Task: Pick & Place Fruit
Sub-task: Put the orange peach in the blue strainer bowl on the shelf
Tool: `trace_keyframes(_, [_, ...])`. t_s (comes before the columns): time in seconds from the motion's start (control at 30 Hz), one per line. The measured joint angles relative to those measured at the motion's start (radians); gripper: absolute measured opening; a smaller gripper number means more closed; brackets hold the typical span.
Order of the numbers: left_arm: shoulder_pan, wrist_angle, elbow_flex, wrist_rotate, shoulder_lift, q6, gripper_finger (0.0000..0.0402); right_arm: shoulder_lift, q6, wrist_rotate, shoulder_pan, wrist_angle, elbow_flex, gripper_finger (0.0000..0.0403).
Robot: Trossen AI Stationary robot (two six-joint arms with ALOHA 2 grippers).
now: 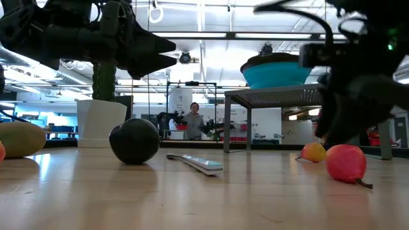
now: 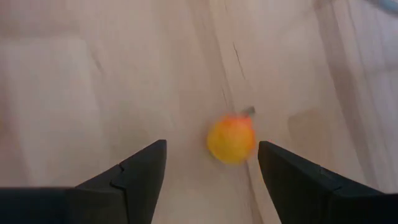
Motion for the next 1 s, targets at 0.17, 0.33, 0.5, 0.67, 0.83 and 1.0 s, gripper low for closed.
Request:
trace_keyframes(0.17, [0.0,-0.015,0.0,-0.012,0.0,-0.011,0.0295,-0.002,0.036,0.01,0.0,0.046,-0.072,0.0266])
trace_keyframes(0.33, [0.0,-0.02,0.0,-0.023,0.0,-0.001,0.0295,-0.002,0.034,0.079,-0.009,0.078,-0.081,0.0266])
trace_keyframes(0.5, [0.0,-0.022,0.0,-0.034,0.0,0.0,0.0295,-0.003,0.027,0.082,-0.054,0.111,-0.093,0.0266])
trace_keyframes(0.67, [0.0,-0.045,0.0,-0.034,0.0,-0.016,0.0295,-0.008,0.018,0.026,-0.097,0.264,-0.164,0.0265])
trace_keyframes(0.83, [0.0,-0.066,0.0,-0.037,0.0,-0.025,0.0295,-0.009,0.031,0.022,-0.103,0.314,-0.195,0.0255])
trace_keyframes(1.0, [0.0,-0.067,0.0,-0.038,0.0,-0.027,0.0295,-0.011,0.029,0.003,-0.103,0.318,-0.195,0.0223])
